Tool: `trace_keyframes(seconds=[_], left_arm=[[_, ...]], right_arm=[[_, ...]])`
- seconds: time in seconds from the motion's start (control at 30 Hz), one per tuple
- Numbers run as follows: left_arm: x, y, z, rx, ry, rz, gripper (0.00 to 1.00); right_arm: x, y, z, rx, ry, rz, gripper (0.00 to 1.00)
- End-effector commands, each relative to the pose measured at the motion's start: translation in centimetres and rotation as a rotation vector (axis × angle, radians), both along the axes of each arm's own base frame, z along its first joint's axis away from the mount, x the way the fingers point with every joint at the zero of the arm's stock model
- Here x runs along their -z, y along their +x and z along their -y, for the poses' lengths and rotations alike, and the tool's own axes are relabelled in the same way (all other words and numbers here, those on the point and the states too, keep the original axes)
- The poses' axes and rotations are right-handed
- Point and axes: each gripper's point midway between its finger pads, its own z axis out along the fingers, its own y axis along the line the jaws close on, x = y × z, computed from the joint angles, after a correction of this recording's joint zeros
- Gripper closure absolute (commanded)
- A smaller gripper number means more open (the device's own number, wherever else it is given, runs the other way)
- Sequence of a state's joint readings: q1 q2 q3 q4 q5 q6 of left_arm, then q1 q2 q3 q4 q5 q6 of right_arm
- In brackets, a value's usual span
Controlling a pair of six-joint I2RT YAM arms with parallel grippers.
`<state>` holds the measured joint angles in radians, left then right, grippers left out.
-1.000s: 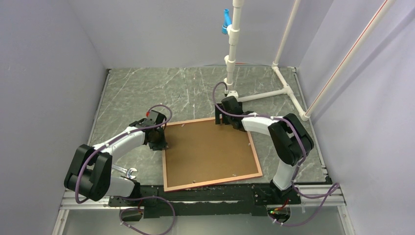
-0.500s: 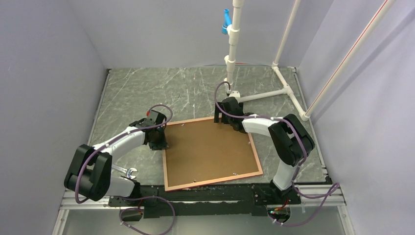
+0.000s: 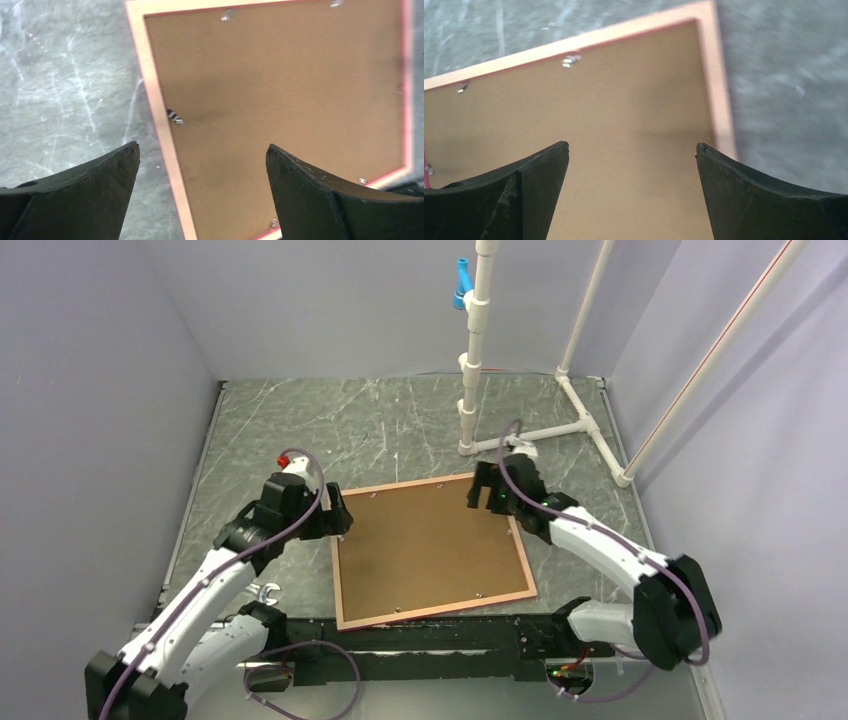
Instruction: Put the photo into the frame
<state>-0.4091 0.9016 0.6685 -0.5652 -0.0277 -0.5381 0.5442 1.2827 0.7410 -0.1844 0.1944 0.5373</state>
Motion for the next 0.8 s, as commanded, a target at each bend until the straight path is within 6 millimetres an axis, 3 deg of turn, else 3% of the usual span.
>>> trace_keyframes(seconds=[0.0,0.07,0.17,0.3,0.4,0.53,0.77], left_arm=[[-4.0,-1.0,2.3,0.142,-0.122,0.134,0.01],[-6.2,-1.4,3.3,0.191,-0.188,0.191,0.01],[-9.6,-2.4,4.9,0.278,-0.297,0.271,0.01],[-13.5,-3.9,6.3,0.376,-0.400,0.370,0.01],[-15.4,-4.8,6.6,0.422,-0.439,0.413,0.01],[-15.8,-5.4,6.6,0.438,-0.434,0.402,0.00],[-14.1,-5.2,6.9,0.452,-0.410,0.337,0.01]], right_arm=[[2.9,-4.0,6.0,0.193,0.024,-0.177,0.00],[4.0,-5.1,7.7,0.255,0.060,-0.229,0.00],[5.5,-6.5,8.4,0.292,0.074,-0.289,0.00],[7.4,-8.1,6.8,0.241,0.138,-0.391,0.00],[8.5,-9.4,5.1,0.179,0.211,-0.467,0.00],[8.5,-10.6,2.9,0.117,0.293,-0.499,0.00],[8.0,-11.8,-1.5,0.012,0.273,-0.507,0.00]])
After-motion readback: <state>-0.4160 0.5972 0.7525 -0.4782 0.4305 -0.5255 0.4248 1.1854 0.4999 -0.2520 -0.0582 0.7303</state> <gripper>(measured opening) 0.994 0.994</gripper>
